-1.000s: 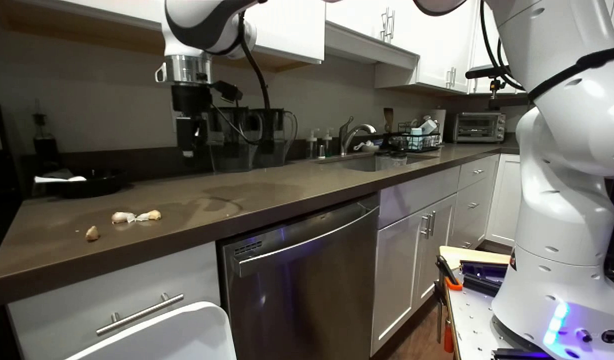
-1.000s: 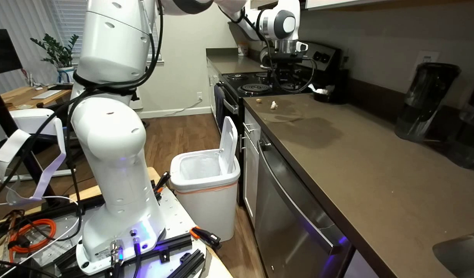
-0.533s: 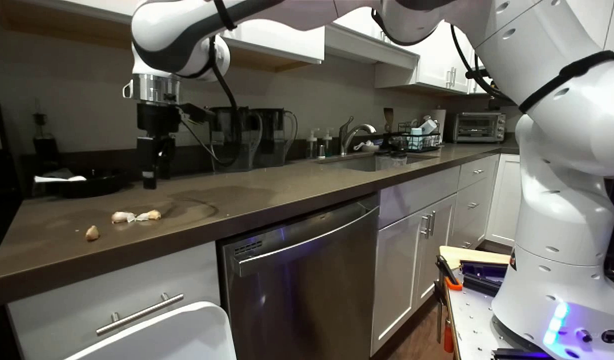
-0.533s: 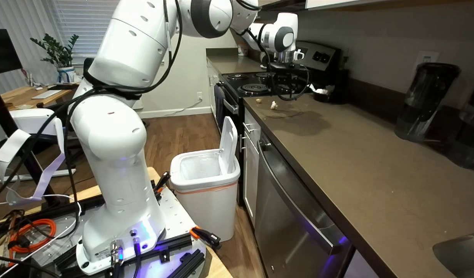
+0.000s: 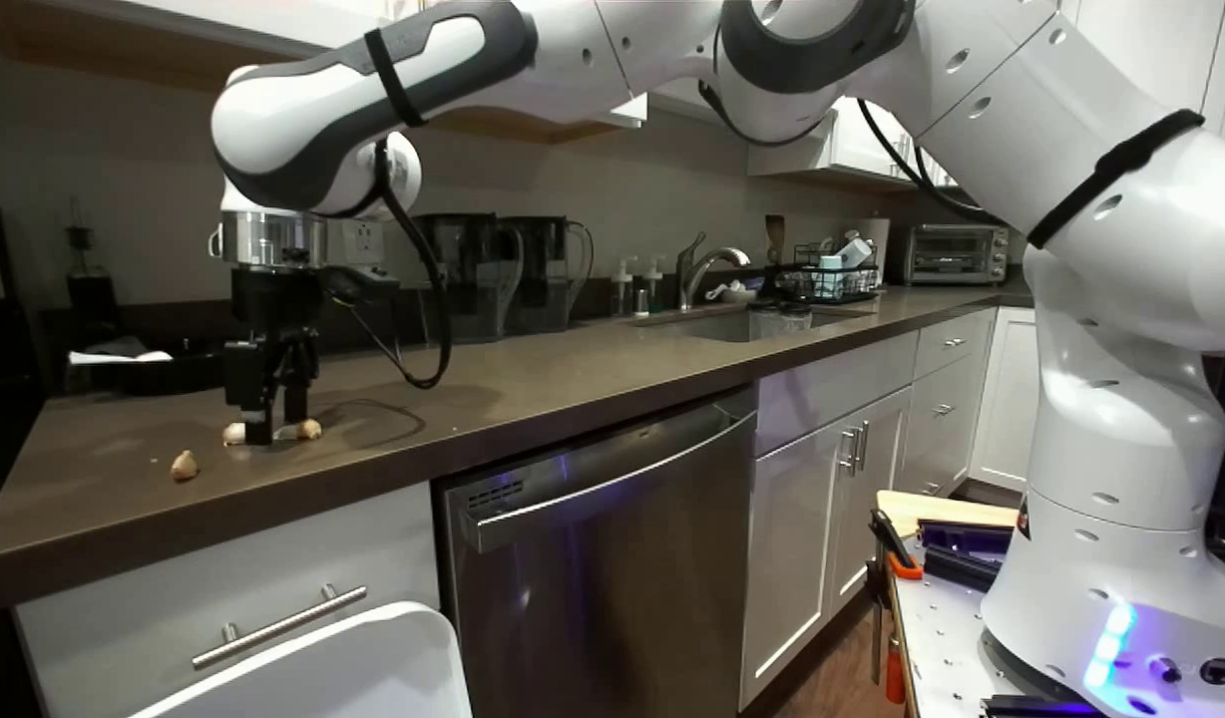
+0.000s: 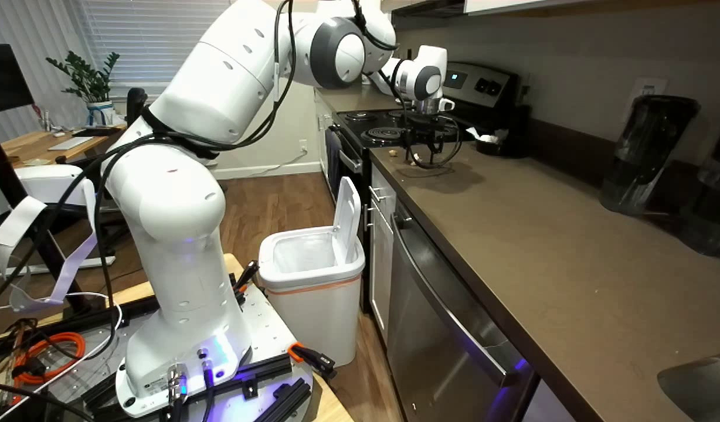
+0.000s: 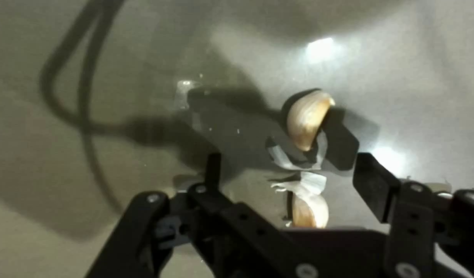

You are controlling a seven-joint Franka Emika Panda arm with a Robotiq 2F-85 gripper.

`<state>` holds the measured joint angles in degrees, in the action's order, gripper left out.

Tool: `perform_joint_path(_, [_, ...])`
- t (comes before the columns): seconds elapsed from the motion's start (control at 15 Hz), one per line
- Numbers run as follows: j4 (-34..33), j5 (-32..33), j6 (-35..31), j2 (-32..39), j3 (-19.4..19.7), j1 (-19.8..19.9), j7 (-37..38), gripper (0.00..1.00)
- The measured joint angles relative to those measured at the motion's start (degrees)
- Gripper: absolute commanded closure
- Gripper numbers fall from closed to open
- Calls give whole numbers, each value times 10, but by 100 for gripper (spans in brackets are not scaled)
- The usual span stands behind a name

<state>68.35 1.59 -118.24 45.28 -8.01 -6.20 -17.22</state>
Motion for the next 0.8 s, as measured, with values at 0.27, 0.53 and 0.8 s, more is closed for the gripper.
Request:
perform_joint_path(0.27, [-47, 1, 48, 22, 5, -5, 16, 36])
perform_joint_path(0.53, [-83, 1, 110, 33, 10, -16, 38, 13])
perform_joint_path(0.8, [-101, 2, 163, 40, 19, -31, 63, 40])
